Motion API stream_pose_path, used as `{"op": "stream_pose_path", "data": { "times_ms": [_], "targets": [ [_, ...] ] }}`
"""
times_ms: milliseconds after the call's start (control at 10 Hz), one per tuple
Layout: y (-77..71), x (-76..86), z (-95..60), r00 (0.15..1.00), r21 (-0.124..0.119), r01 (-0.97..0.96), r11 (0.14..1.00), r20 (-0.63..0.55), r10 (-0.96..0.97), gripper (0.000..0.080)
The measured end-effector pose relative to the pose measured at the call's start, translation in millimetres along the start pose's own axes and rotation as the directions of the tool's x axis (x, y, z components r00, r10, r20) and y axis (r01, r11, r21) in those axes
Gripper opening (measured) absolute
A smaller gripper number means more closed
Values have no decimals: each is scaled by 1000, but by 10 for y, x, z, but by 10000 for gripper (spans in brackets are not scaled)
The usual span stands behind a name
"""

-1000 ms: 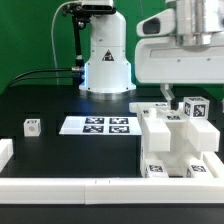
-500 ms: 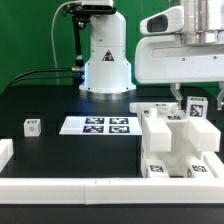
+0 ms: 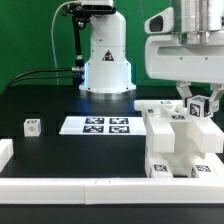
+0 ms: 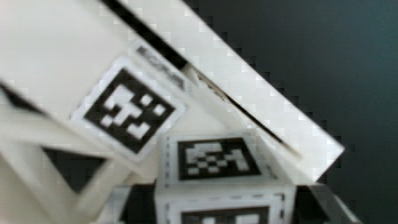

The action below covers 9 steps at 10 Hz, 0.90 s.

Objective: Assemble chair

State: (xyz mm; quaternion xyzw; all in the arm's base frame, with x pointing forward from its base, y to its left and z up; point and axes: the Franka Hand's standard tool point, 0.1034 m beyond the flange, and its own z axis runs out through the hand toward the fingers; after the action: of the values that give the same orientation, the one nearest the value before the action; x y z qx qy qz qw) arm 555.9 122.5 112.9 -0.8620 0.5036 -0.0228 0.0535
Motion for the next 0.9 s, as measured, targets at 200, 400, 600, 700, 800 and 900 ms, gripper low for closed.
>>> {"op": "stream_pose_path", "data": {
  "times_ms": [200,400,600,700,800,900],
  "targets": [
    [13,23,-4,946,3,-322,947,26,322,281],
    [-10,1,-5,871,-4,-491,871,27,491,281],
    [-10,-3,0,777,-3,-629,777,35,629,281],
    [-10,-12,2,742,-5,-670,743,34,669,281],
    [-9,-21,5,718,-7,-695,719,35,695,281],
    [-9,-20,5,699,-8,-715,699,36,715,295]
  ]
}}
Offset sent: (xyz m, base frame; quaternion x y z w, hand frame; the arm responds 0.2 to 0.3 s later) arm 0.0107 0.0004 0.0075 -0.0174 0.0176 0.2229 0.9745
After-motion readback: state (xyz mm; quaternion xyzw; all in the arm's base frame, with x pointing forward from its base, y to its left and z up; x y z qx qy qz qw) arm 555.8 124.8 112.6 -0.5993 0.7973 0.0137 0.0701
